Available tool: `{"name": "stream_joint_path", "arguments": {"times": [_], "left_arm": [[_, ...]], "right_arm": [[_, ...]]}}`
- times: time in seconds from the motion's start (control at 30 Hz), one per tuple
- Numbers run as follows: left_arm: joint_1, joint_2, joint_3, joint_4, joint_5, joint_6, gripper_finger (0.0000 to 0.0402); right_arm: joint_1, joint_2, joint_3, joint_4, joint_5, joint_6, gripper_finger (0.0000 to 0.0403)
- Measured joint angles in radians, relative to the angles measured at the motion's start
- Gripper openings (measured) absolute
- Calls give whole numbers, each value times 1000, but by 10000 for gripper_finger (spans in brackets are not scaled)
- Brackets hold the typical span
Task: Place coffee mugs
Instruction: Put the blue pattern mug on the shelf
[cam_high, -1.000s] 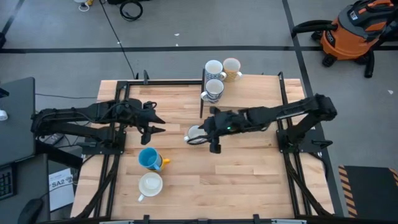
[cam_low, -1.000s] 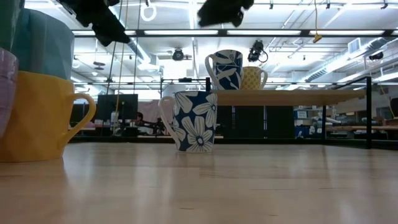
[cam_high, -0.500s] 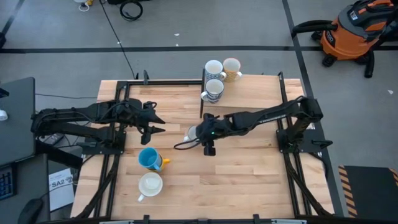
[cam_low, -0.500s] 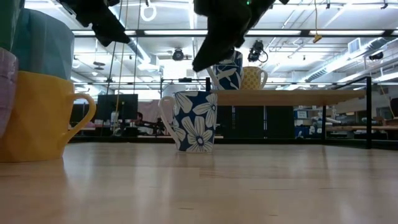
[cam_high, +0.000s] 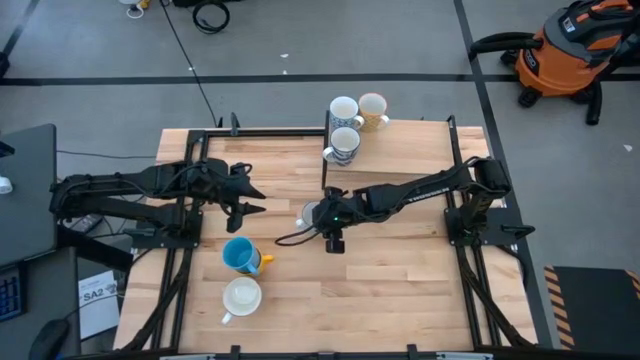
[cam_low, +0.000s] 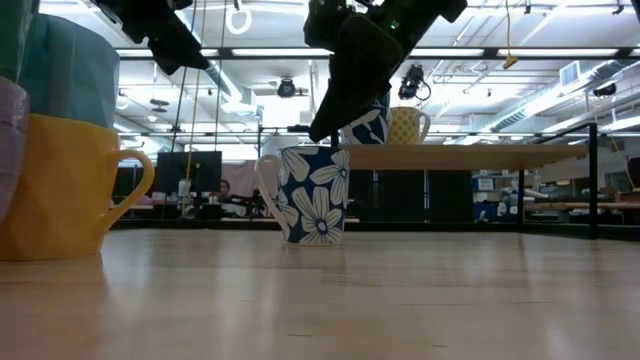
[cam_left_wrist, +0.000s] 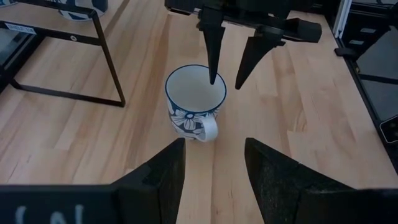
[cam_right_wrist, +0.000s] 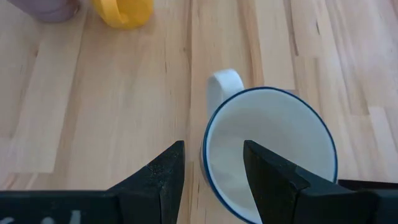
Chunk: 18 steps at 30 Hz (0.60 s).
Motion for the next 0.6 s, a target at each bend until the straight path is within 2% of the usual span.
{"name": "stream_joint_path", "arguments": {"times": [0.3,0.6], "left_arm": [[0,0,0,1,0,0,172],[0,0,0,1,0,-1,172]], "right_arm": [[0,0,-1,-6,0,3,170],[0,0,-82,63,2,5,170]]}}
